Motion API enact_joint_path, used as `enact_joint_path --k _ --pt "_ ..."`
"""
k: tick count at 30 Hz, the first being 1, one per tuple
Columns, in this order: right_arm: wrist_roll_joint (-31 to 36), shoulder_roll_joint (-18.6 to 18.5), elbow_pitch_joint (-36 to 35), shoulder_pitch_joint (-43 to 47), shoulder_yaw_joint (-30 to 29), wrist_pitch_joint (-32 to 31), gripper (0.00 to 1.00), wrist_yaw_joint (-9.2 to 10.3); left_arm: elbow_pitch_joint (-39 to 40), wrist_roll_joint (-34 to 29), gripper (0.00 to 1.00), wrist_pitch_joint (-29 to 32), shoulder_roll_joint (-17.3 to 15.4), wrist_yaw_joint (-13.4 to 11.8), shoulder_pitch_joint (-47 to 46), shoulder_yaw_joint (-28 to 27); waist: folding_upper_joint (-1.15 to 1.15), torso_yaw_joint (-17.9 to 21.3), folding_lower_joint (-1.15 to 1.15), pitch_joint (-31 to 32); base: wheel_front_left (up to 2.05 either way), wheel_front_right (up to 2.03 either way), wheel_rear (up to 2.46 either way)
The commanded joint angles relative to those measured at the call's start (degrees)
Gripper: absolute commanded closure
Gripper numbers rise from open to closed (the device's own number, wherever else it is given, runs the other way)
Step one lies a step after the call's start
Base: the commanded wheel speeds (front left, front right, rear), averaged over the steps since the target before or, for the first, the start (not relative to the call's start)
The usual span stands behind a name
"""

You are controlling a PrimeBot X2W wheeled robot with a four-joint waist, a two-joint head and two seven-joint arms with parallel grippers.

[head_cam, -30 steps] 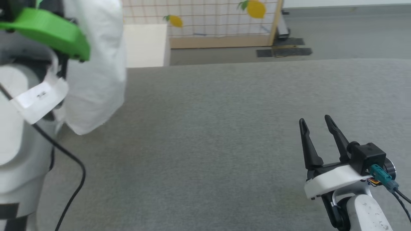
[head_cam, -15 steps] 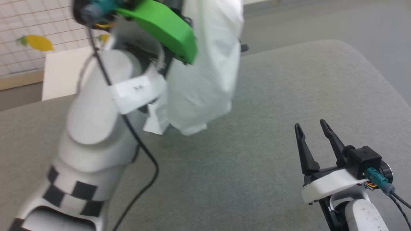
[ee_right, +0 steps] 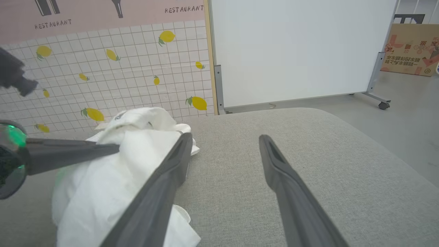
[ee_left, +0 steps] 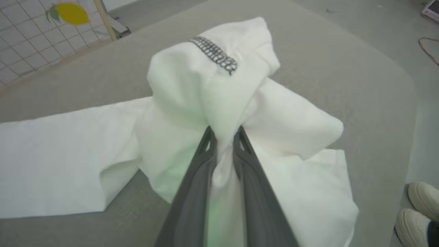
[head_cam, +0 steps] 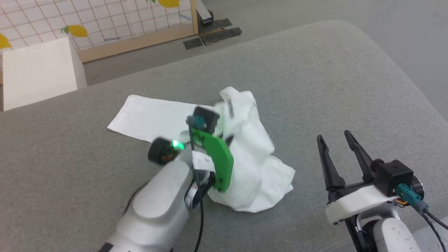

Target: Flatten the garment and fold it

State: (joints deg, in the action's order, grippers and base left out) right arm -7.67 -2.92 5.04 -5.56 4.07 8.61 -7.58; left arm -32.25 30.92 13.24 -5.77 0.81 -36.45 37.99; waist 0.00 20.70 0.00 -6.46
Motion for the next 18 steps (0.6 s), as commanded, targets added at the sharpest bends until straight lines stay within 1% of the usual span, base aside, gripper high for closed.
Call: enact_joint_path --k 1,4,7,8,9,11,14,18 --pt "-0.5 0.0 0.2 -0.2 0.1 0.5 0.0 0.09 -1.6 1.0 1.0 1.7 0.3 0.7 1.3 0.5 0.0 -0.2 0.0 -0.7 0.0 0.0 0.0" --pt "-0.8 0.0 0.7 -0.5 0.2 0.7 0.0 0.09 -5.2 2.9 1.0 6.7 0.8 1.8 2.9 1.7 0.0 -0.9 0.0 -1.0 0.0 0.0 0.0" --pt "-0.8 0.0 1.1 -0.6 0.1 0.9 0.0 0.09 -6.6 4.4 1.0 9.7 1.0 2.3 3.4 2.0 0.0 -1.8 0.0 -0.8 0.0 0.0 0.0" --pt "-0.8 0.0 1.2 -0.6 0.1 0.9 0.0 0.09 -6.4 4.7 0.3 9.4 1.1 2.2 3.3 1.7 0.0 -2.2 0.0 -0.7 0.0 0.0 0.0" --pt "-0.7 0.0 1.2 -0.6 0.0 0.9 0.0 0.09 -5.9 4.7 0.0 8.2 1.1 1.9 3.0 1.2 0.0 -2.5 0.0 -0.6 0.0 0.0 0.0" --pt "-0.6 0.0 1.3 -0.7 -0.3 0.9 0.0 0.09 -4.1 4.9 0.0 4.0 1.0 1.2 2.7 -0.4 0.0 -3.3 0.0 -0.4 0.0 0.0 0.0" --pt "-0.2 0.0 1.1 -0.5 -0.8 0.8 0.0 0.09 -0.1 4.9 0.0 -5.3 0.6 0.7 2.5 -3.5 0.0 -5.1 0.0 0.2 0.0 0.0 0.0" --pt "0.5 0.0 0.5 -0.3 -1.8 0.4 0.0 0.09 4.7 3.6 0.0 -16.8 -1.1 0.1 3.2 -6.7 0.0 -7.7 0.0 1.0 0.0 0.0 0.0"
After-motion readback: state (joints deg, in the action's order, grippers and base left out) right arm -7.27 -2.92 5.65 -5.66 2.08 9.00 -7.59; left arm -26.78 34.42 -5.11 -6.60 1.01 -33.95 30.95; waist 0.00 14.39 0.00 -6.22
